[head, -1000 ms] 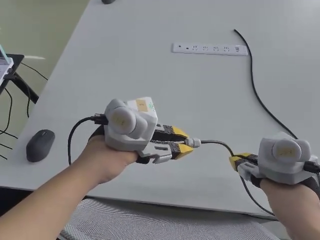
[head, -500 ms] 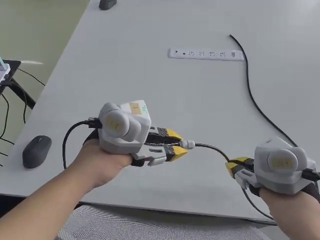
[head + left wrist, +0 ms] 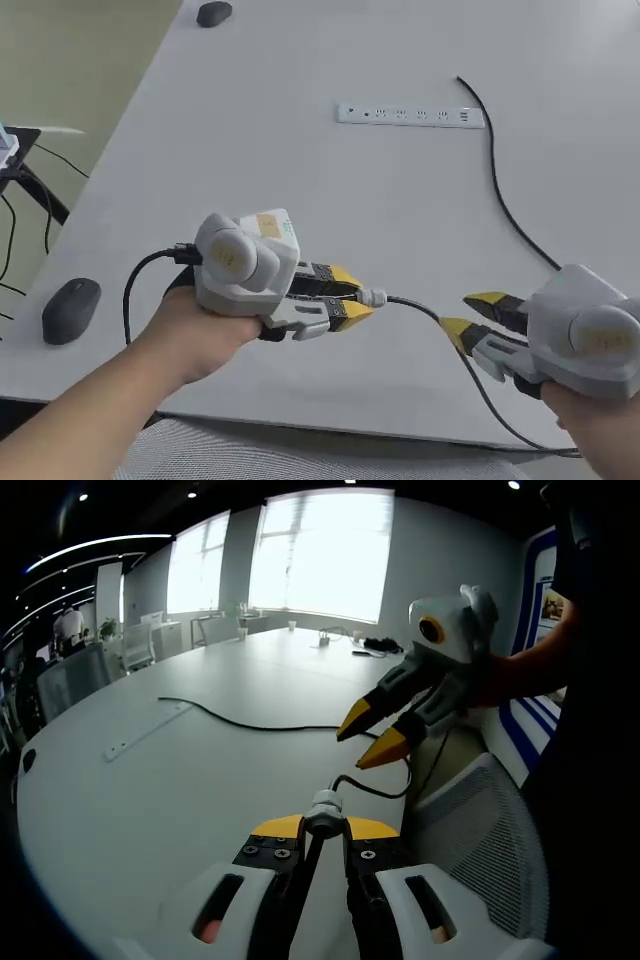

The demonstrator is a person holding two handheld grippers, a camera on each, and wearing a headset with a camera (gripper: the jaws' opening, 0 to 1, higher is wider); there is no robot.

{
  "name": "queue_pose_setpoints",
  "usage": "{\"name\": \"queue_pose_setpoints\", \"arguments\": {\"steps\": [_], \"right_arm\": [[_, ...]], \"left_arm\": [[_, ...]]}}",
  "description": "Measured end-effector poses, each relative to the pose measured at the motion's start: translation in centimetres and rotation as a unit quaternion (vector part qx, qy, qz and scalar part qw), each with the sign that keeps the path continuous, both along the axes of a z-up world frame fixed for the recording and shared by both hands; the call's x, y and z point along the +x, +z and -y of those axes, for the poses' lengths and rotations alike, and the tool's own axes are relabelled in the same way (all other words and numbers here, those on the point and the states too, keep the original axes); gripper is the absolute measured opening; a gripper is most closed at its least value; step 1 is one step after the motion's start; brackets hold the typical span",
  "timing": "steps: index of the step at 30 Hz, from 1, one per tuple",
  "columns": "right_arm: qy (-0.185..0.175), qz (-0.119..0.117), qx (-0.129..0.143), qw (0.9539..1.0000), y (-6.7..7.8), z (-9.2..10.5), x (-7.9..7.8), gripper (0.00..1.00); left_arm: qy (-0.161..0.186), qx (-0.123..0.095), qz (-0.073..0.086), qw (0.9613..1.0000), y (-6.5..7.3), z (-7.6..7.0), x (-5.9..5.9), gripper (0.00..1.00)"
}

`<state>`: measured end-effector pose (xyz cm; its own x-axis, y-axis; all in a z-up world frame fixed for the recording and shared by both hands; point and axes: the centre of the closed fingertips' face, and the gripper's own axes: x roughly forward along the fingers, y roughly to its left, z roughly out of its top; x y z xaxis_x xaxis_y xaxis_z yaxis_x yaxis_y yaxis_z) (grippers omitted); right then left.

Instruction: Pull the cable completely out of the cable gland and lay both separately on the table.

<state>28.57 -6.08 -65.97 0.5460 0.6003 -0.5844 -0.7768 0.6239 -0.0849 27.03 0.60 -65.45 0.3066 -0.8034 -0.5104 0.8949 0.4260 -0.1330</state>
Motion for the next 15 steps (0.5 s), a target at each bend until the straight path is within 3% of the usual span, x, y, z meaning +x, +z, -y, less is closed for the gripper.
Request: {"name": "queue_pose_setpoints", "arguments": {"steps": [4, 7, 8, 10, 15], "right_arm": [[0.061, 0.040, -0.037, 0.9966, 0.6, -2.0, -0.3, 0.20], [0.079, 0.027, -0.036, 0.9959, 0.2, -3.3, -0.7, 0.20], [0.084, 0.031, -0.042, 0.9951, 0.1, -3.4, -0.7, 0.19], [0.115, 0.056, -0.079, 0.9886, -0.2, -3.8, -0.8, 0.18], [0.138, 0.069, -0.096, 0.9834, -0.7, -4.7, -1.1, 0.14]], "left_arm": [[0.000, 0.000, 0.000, 1.0000, 0.0, 0.0, -0.1, 0.15], [0.001, 0.001, -0.001, 1.0000, 0.0, 0.0, -0.1, 0.15], [0.001, 0.000, -0.001, 1.0000, 0.0, 0.0, -0.1, 0.15], [0.001, 0.000, -0.001, 1.0000, 0.0, 0.1, -0.2, 0.15], [-0.001, 0.001, -0.004, 1.0000, -0.2, 0.2, -0.3, 0.15]]}}
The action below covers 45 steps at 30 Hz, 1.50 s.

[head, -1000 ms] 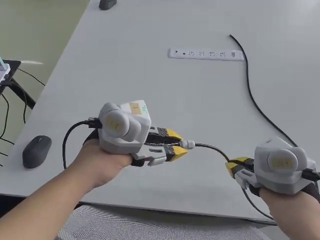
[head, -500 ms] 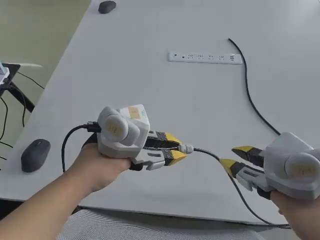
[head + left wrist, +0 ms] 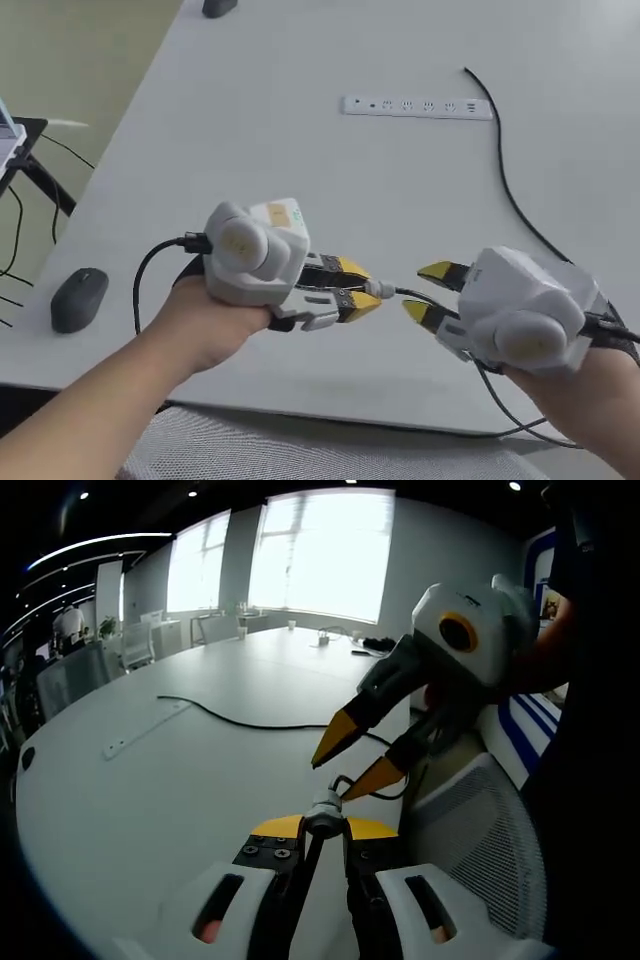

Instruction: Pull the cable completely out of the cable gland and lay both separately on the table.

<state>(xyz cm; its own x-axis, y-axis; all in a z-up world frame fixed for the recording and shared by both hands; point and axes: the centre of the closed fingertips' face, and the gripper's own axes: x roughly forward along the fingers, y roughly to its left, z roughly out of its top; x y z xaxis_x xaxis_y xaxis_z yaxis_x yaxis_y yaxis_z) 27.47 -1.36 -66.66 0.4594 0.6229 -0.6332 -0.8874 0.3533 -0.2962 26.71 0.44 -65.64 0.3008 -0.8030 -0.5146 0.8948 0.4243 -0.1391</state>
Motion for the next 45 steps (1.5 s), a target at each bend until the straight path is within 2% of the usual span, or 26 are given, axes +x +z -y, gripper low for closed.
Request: {"name": "queue_pose_setpoints", "arguments": {"steps": [7, 9, 15, 19, 20, 24, 34, 35, 40, 45], "right_arm": [[0.029, 0.020, -0.025, 0.9991, -0.5, -0.7, -0.3, 0.10], [0.032, 0.018, -0.026, 0.9990, -0.5, -0.8, -0.3, 0.09], [0.045, 0.024, -0.031, 0.9982, -0.7, -1.0, -0.4, 0.02], [0.048, 0.026, -0.034, 0.9979, -0.9, -1.1, -0.4, 0.01], [0.047, 0.018, -0.025, 0.9984, -0.9, -1.2, -0.5, 0.00], [0.033, -0.001, -0.020, 0.9993, -1.2, -1.1, -0.5, 0.00], [-0.006, -0.032, 0.009, 0.9994, -1.3, -0.5, 0.0, 0.00], [-0.017, -0.041, 0.015, 0.9989, -1.3, -0.5, 0.1, 0.00], [-0.038, -0.052, 0.027, 0.9976, -1.2, -0.3, 0.4, 0.00], [-0.071, -0.075, 0.037, 0.9940, -1.8, 0.6, 0.8, 0.00]], "left_arm": [[-0.002, 0.000, -0.002, 1.0000, -0.1, 0.1, -0.1, 0.15], [-0.007, -0.004, -0.002, 1.0000, 0.0, 0.2, -0.2, 0.15], [-0.009, 0.001, -0.004, 1.0000, -0.3, 0.2, -0.2, 0.15], [-0.009, 0.003, -0.006, 0.9999, -0.4, 0.2, -0.2, 0.15], [-0.011, 0.003, -0.007, 0.9999, -0.5, 0.2, -0.3, 0.15], [-0.014, 0.006, -0.004, 0.9999, -0.7, 0.3, -0.3, 0.15], [-0.016, 0.004, 0.002, 0.9999, -0.5, 0.7, 0.1, 0.15], [-0.016, 0.005, 0.003, 0.9999, -0.5, 0.7, 0.1, 0.15], [-0.012, 0.000, 0.006, 0.9999, -0.3, 0.7, 0.2, 0.15], [-0.008, 0.000, 0.007, 0.9999, -0.3, 0.4, 0.2, 0.15]]}}
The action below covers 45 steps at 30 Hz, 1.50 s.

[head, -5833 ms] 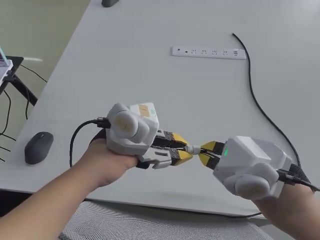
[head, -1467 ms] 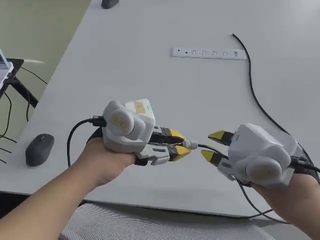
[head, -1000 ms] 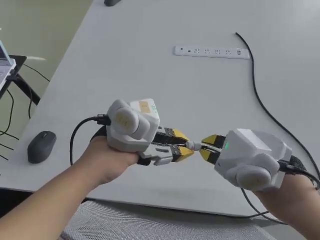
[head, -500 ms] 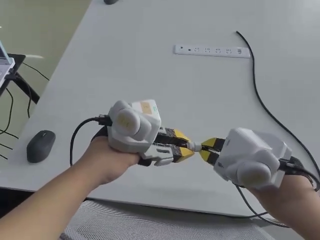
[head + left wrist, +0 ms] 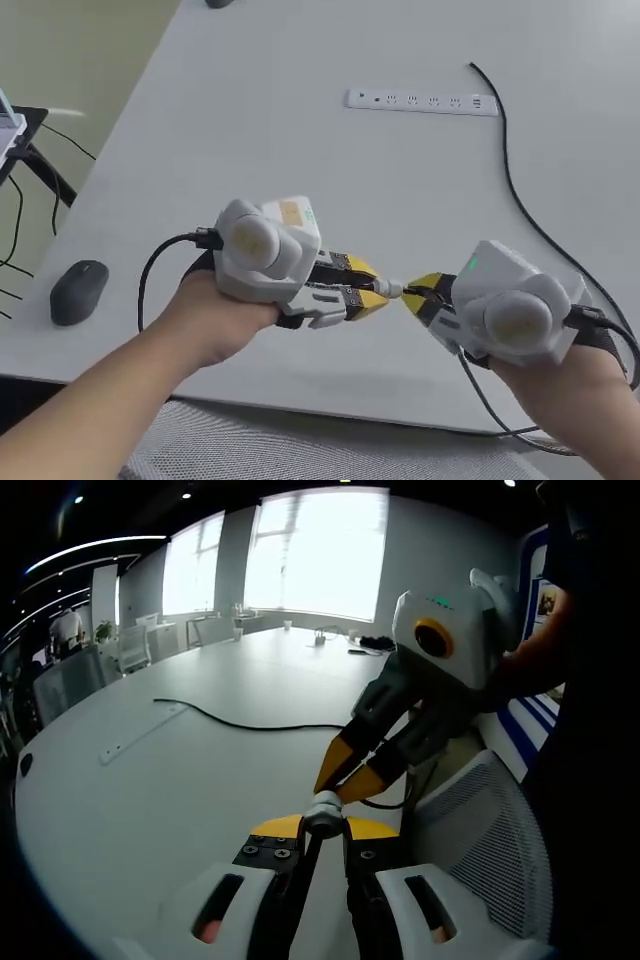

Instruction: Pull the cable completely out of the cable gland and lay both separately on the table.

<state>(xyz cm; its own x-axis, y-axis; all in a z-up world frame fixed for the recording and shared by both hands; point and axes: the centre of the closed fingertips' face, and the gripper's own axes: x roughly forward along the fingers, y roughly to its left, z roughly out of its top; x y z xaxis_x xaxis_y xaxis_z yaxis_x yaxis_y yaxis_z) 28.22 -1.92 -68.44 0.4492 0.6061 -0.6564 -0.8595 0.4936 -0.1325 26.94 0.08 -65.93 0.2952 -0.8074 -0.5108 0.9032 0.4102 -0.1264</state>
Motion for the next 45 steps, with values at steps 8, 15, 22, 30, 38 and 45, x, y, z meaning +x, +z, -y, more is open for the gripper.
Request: {"name": "queue_pose_setpoints", "arguments": {"steps": [8, 15, 22, 30, 38, 45], "right_arm": [[-0.064, -0.052, 0.040, 0.9958, -0.7, 1.2, 0.4, 0.00], [-0.096, -0.072, 0.050, 0.9916, -1.3, 1.9, 0.7, 0.00], [-0.140, -0.106, 0.063, 0.9825, -2.7, 3.5, 0.9, 0.00], [-0.194, -0.150, 0.088, 0.9655, -4.2, 5.2, 1.1, 0.00], [-0.262, -0.212, 0.125, 0.9330, -6.2, 6.6, 1.0, 0.00], [-0.310, -0.261, 0.149, 0.9020, -7.9, 7.6, 0.6, 0.00]], "left_arm": [[0.003, -0.007, 0.003, 1.0000, 0.3, -0.3, 0.1, 0.15], [0.002, -0.007, 0.007, 1.0000, 0.5, -0.5, 0.3, 0.15], [0.000, -0.007, 0.006, 1.0000, 0.4, -0.5, 0.2, 0.15], [0.001, -0.007, 0.009, 0.9999, 0.4, -0.7, 0.1, 0.15], [0.004, -0.011, 0.009, 0.9999, 0.4, -0.9, -0.1, 0.15], [0.004, -0.013, 0.008, 0.9999, 0.3, -0.9, -0.3, 0.15]]}}
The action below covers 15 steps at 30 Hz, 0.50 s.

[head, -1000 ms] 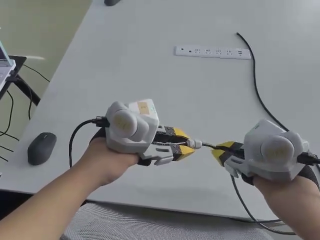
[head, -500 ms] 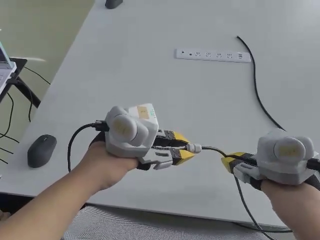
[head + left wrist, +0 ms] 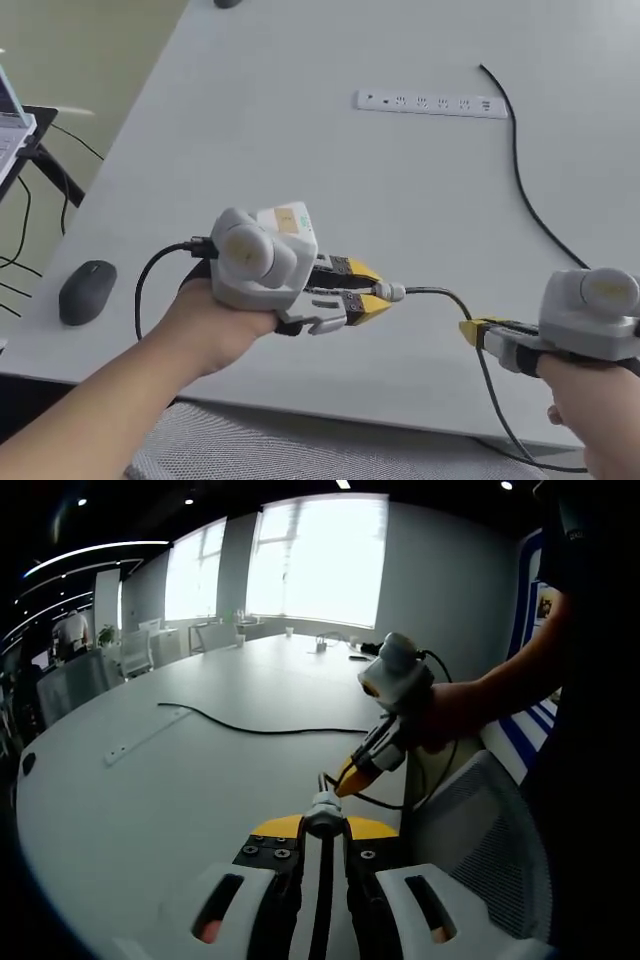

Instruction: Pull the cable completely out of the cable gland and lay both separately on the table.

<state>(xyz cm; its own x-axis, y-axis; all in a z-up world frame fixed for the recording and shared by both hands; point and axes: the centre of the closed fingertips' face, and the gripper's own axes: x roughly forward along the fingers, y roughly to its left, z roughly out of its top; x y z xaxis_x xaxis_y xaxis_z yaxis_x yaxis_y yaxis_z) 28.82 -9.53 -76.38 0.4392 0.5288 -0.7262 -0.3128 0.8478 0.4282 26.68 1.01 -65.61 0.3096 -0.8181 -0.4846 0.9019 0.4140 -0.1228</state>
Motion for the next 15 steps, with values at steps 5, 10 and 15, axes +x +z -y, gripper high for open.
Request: {"name": "queue_pose_setpoints", "arguments": {"steps": [5, 10, 15], "right_arm": [[-0.029, -0.025, 0.013, 0.9992, -1.0, 0.8, 0.0, 0.00], [-0.044, -0.042, 0.015, 0.9980, -1.5, 1.0, -0.6, 0.00], [-0.052, -0.049, 0.017, 0.9973, -1.4, 0.8, -1.0, 0.00]], "left_arm": [[0.000, -0.002, 0.001, 1.0000, 0.0, -0.1, -0.1, 0.15], [-0.003, -0.001, 0.003, 1.0000, -0.1, 0.1, -0.4, 0.15], [-0.006, -0.003, 0.002, 1.0000, -0.2, 0.3, -0.6, 0.15]]}}
